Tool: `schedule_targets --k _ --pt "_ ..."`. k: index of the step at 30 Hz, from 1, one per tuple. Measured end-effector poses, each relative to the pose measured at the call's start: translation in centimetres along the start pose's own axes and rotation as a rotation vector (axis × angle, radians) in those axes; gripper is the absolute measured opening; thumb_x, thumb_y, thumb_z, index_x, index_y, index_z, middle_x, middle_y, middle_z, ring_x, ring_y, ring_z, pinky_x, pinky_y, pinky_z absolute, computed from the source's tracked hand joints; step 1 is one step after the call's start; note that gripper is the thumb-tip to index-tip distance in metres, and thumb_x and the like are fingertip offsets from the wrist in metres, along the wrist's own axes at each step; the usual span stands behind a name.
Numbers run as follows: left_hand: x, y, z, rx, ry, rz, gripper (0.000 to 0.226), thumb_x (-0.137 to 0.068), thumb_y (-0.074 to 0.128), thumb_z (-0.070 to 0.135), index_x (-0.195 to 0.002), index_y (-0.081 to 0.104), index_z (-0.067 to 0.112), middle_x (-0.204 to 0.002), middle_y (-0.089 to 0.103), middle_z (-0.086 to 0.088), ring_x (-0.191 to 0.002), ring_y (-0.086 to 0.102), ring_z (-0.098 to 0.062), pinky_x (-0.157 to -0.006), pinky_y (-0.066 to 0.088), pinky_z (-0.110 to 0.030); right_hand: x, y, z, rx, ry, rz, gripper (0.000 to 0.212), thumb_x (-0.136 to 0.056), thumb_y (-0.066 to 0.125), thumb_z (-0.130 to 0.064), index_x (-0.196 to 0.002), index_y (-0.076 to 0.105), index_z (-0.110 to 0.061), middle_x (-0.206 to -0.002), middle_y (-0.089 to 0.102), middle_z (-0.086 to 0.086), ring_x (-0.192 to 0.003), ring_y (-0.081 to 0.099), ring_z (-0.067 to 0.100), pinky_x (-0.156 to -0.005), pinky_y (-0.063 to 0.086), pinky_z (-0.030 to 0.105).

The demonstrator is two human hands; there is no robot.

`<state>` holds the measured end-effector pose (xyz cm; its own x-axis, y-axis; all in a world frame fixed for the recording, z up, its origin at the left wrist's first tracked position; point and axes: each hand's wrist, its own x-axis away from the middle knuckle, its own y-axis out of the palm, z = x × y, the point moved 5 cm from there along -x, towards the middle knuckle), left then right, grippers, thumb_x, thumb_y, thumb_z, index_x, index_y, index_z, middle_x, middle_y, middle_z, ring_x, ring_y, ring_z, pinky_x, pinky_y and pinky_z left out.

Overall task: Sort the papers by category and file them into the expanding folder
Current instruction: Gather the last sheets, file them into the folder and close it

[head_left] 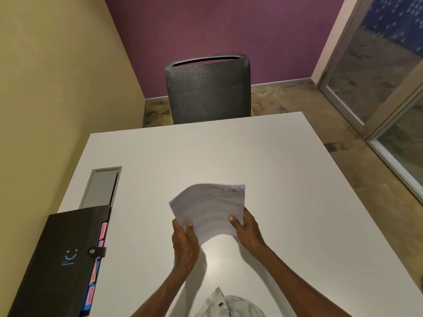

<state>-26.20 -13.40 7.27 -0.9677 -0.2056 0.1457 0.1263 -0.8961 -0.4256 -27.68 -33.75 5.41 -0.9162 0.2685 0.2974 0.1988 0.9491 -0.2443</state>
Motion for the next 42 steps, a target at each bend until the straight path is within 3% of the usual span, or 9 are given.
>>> schedule_targets --k 3,9,14,18,23,32,35,38,42 --pt "-0.2 -0.2 -0.3 -0.028 -0.062 -0.032 0.006 -0.102 0.044 0.010 -0.106 0.039 0.012 -0.092 0.055 0.000 -0.082 0.054 -0.023 -0.069 0.039 -0.030 0.2 0.1 1.0 0.013 0.024 -0.024 0.025 -0.095 0.057 -0.013 -0.120 0.055 -0.016 -0.113 0.067 0.003 -0.106 0.063 0.023 -0.085 0.051 0.028" --pt "-1.5 -1.2 2.0 -0.064 -0.008 -0.083 0.015 -0.101 0.047 0.025 -0.107 0.043 0.012 -0.095 0.055 0.003 -0.078 0.053 -0.009 -0.058 0.037 -0.010 -0.2 -0.6 -0.3 0.049 -0.035 -0.010 0.027 -0.094 0.059 -0.014 -0.121 0.058 -0.016 -0.113 0.068 -0.002 -0.101 0.065 0.012 -0.078 0.050 0.016" --pt "-4.8 -1.3 1.0 -0.055 -0.114 -0.234 0.036 -0.087 0.049 0.040 -0.117 0.058 0.021 -0.108 0.071 0.002 -0.097 0.069 -0.020 -0.086 0.056 -0.045 -0.6 -1.8 -3.5 0.039 -0.097 -0.038 0.023 -0.094 0.061 -0.015 -0.116 0.058 -0.020 -0.107 0.068 -0.011 -0.090 0.065 -0.007 -0.073 0.050 0.012" --pt "-4.4 -1.8 3.1 0.059 -0.135 -0.309 0.029 -0.086 0.049 0.026 -0.107 0.068 0.023 -0.101 0.076 0.002 -0.094 0.073 -0.019 -0.086 0.057 -0.043 -0.5 -2.4 -5.8 -0.014 -0.108 -0.077 0.019 -0.095 0.058 -0.011 -0.113 0.057 -0.016 -0.101 0.065 -0.017 -0.080 0.062 -0.016 -0.064 0.046 0.004" --pt "-3.9 -2.2 2.8 0.066 -0.222 -0.267 0.024 -0.097 0.047 0.013 -0.108 0.067 0.021 -0.100 0.076 0.001 -0.093 0.073 -0.022 -0.090 0.056 -0.049 -0.1 -2.4 -6.6 -0.034 -0.105 -0.117 0.017 -0.096 0.057 -0.010 -0.113 0.057 -0.011 -0.100 0.067 -0.013 -0.077 0.064 -0.013 -0.062 0.046 0.006" --pt "-2.7 -4.7 3.1 0.154 -0.292 -0.244 0.029 -0.097 0.044 0.002 -0.100 0.068 0.017 -0.095 0.076 -0.006 -0.088 0.073 -0.022 -0.084 0.059 -0.039 0.9 -0.4 -7.9 0.103 -0.110 -0.150 0.020 -0.096 0.056 -0.018 -0.116 0.056 -0.015 -0.110 0.068 -0.006 -0.093 0.064 0.003 -0.060 0.046 0.009" --pt "-3.3 -6.1 1.7 0.176 -0.307 -0.201 0.019 -0.091 0.052 0.014 -0.105 0.066 0.013 -0.100 0.075 -0.007 -0.086 0.071 -0.019 -0.080 0.057 -0.038 1.4 1.1 -8.2 0.171 -0.109 -0.136 0.020 -0.097 0.056 -0.020 -0.116 0.056 -0.015 -0.108 0.066 -0.006 -0.090 0.062 0.003 -0.062 0.042 0.012" --pt "-3.9 -8.8 -0.7 0.134 -0.336 -0.088 0.034 -0.092 0.058 0.037 -0.120 0.051 0.020 -0.102 0.068 0.001 -0.088 0.067 -0.016 -0.074 0.049 -0.030 1.9 1.7 -7.9 0.196 -0.088 -0.091 0.020 -0.096 0.057 -0.022 -0.115 0.057 -0.015 -0.106 0.066 -0.003 -0.088 0.063 0.013 -0.064 0.044 0.020" --pt "-4.5 -13.8 -6.2 -0.056 -0.362 0.042 0.037 -0.094 0.058 0.027 -0.126 0.055 0.010 -0.119 0.067 -0.009 -0.106 0.065 -0.027 -0.083 0.048 -0.029 2.5 1.7 -6.6 0.232 -0.045 -0.038 0.022 -0.095 0.058 -0.026 -0.116 0.057 -0.018 -0.109 0.067 0.003 -0.093 0.064 0.024 -0.077 0.048 0.033"
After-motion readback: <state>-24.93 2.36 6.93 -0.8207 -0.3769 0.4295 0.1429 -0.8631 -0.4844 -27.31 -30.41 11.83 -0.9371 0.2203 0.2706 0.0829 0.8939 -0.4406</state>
